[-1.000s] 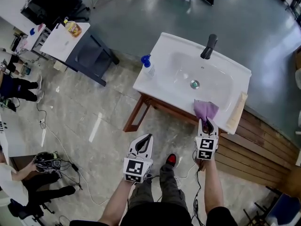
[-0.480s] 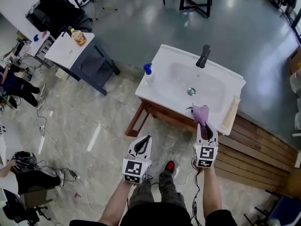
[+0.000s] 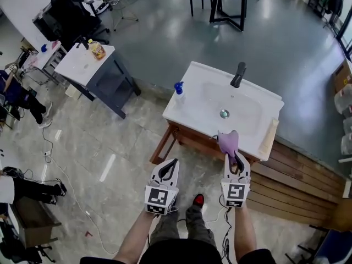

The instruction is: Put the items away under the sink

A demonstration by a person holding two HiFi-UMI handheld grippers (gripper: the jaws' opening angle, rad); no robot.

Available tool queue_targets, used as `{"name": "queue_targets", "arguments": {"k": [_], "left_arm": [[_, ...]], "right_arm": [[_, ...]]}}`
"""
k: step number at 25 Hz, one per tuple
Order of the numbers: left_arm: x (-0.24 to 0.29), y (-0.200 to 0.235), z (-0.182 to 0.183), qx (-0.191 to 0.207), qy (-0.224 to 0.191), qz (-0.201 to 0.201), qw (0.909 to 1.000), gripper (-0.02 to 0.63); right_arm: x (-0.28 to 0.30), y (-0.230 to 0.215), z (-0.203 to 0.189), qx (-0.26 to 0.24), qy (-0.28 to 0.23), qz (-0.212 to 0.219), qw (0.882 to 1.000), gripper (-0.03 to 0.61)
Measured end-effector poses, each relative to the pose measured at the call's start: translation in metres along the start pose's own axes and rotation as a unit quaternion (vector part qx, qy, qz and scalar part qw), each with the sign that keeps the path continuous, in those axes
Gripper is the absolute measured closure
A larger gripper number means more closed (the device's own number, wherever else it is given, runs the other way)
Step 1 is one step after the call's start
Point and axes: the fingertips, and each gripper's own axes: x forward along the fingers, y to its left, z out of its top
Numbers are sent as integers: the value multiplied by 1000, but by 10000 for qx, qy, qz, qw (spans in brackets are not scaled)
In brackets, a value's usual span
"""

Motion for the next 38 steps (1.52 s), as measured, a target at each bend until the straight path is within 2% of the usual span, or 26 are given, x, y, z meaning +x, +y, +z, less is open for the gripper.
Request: {"name": "queue_targets", "arguments": {"k": [5, 17, 21, 28, 38], "left_arm": [[0, 11, -11, -8, 20, -190, 9998, 607], [35, 41, -80, -164, 175, -521, 9984, 607], [57, 42, -106, -249, 167, -683, 9972, 607], [89, 52, -155, -150, 122, -798, 9966, 607], [125, 54, -235, -169, 164, -820, 9964, 607]], "right_arm": [[-2, 36, -4, 25, 23, 88, 10000, 491], [35, 112, -79, 157, 505, 264, 9983, 491], [49, 119, -104, 136, 541, 166, 9983, 491], [74, 136, -157, 311, 569, 61, 9979, 491], [109, 157, -242, 378, 667, 171, 9969, 491]]}}
